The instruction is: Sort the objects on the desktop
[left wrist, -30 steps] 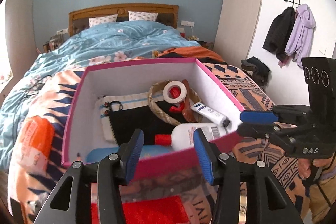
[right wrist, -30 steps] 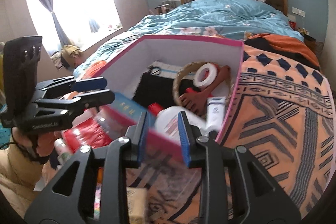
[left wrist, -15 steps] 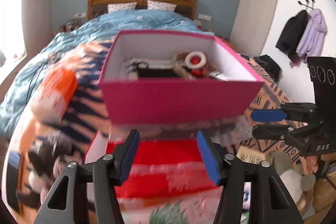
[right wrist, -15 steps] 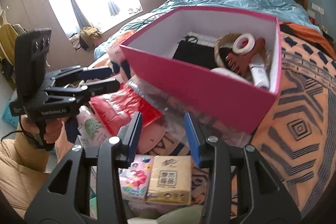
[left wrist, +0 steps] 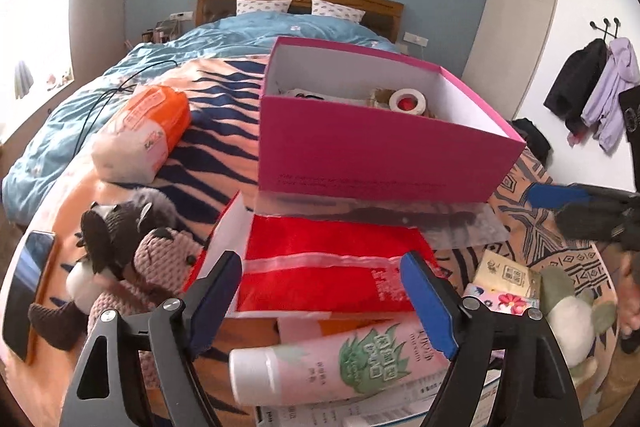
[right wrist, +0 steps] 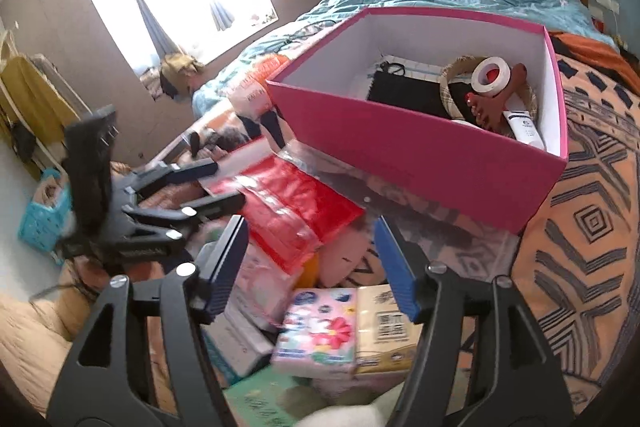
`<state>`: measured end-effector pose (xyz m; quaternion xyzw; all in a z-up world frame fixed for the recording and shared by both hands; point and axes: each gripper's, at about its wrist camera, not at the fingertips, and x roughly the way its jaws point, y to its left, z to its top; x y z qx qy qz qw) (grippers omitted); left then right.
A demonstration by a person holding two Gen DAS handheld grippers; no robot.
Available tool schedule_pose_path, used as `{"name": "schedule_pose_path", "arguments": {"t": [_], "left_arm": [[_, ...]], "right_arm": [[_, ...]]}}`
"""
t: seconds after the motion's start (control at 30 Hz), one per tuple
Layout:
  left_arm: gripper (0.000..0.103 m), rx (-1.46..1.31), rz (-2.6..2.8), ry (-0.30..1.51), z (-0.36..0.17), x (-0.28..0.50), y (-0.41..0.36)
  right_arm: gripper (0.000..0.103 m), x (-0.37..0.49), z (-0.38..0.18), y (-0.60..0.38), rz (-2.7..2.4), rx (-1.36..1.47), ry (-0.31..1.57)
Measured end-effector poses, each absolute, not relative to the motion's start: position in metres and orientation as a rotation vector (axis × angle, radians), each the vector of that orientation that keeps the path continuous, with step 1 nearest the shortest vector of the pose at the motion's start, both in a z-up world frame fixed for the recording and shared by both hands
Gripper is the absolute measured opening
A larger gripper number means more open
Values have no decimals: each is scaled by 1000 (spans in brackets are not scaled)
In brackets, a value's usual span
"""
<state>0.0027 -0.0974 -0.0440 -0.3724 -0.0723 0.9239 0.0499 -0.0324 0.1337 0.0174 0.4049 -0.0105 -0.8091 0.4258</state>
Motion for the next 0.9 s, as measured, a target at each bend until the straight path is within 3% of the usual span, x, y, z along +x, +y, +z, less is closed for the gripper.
{"name": "schedule_pose_path", "arguments": {"t": [0.43, 0.57, 0.9], "left_arm": [[83, -1116, 2844, -247, -47, 11, -124], [83, -1103, 2839, -253, -44, 9, -134], [84, -1164, 2706, -156, -49, -6, -128]], "right_arm": [[70, -36, -21, 88, -2001, 1245, -144], [81, -37, -34, 80, -2006, 1303, -225], [81, -51, -61, 78, -2043, 1365, -303]]}}
